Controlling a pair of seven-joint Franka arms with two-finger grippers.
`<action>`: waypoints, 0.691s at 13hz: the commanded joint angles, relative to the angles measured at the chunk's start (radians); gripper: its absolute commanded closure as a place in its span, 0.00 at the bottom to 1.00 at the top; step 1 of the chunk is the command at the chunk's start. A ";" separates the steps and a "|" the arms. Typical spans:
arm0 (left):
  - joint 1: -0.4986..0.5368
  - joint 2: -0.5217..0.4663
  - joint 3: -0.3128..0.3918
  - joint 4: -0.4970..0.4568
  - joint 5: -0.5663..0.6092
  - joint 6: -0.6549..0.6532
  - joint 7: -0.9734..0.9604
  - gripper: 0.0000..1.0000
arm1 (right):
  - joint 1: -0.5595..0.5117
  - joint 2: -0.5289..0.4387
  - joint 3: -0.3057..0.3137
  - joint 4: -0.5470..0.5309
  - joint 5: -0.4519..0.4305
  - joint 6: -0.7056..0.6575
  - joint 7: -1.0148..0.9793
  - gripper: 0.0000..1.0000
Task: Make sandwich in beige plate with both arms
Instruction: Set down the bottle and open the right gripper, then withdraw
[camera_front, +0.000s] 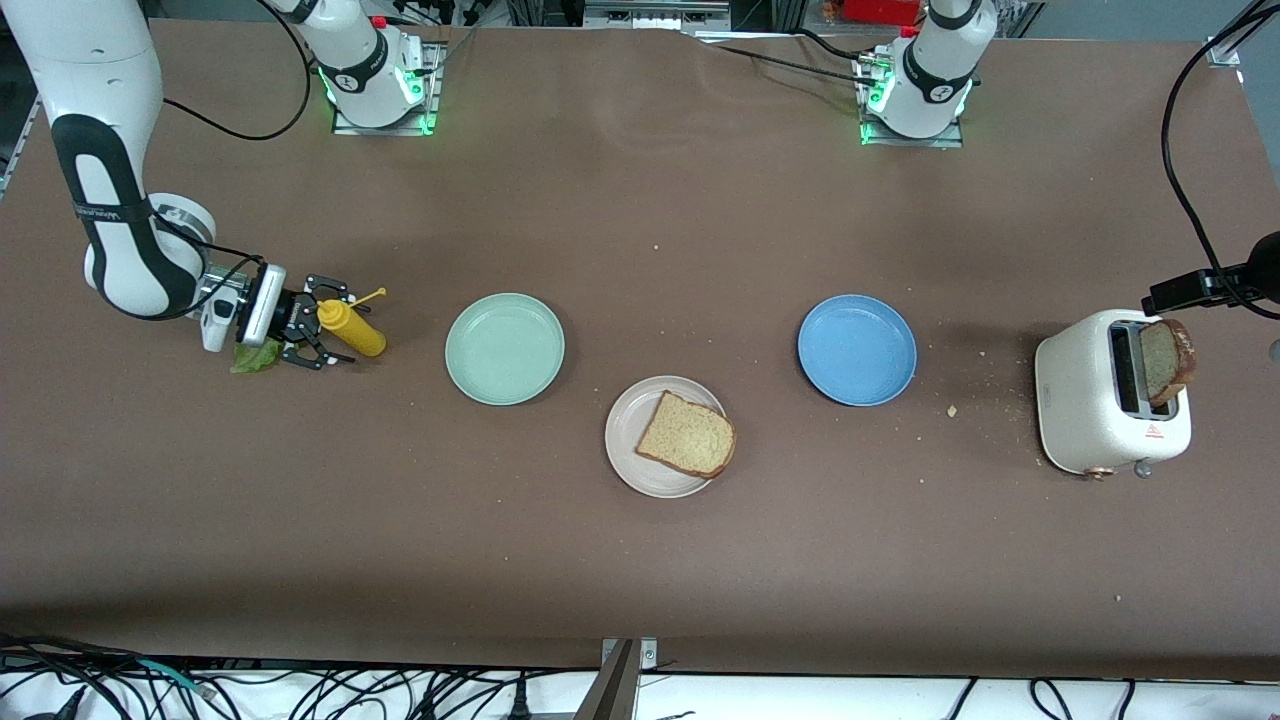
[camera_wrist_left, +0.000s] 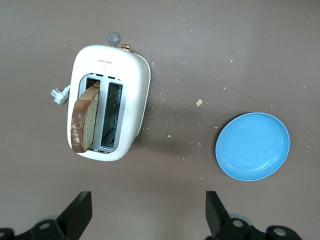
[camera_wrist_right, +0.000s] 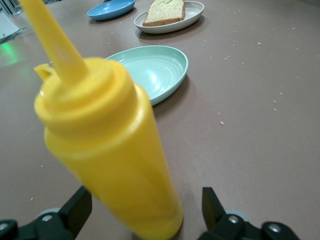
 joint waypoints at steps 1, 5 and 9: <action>0.000 -0.006 -0.008 -0.004 0.031 0.012 0.020 0.00 | -0.043 0.014 0.000 0.005 0.012 -0.028 -0.022 0.02; -0.012 -0.001 -0.011 -0.001 0.037 0.012 0.017 0.00 | -0.045 0.013 -0.069 0.096 -0.167 -0.015 0.083 0.02; -0.013 -0.001 -0.013 0.002 0.037 0.012 0.009 0.00 | -0.041 -0.013 -0.115 0.252 -0.413 -0.026 0.278 0.02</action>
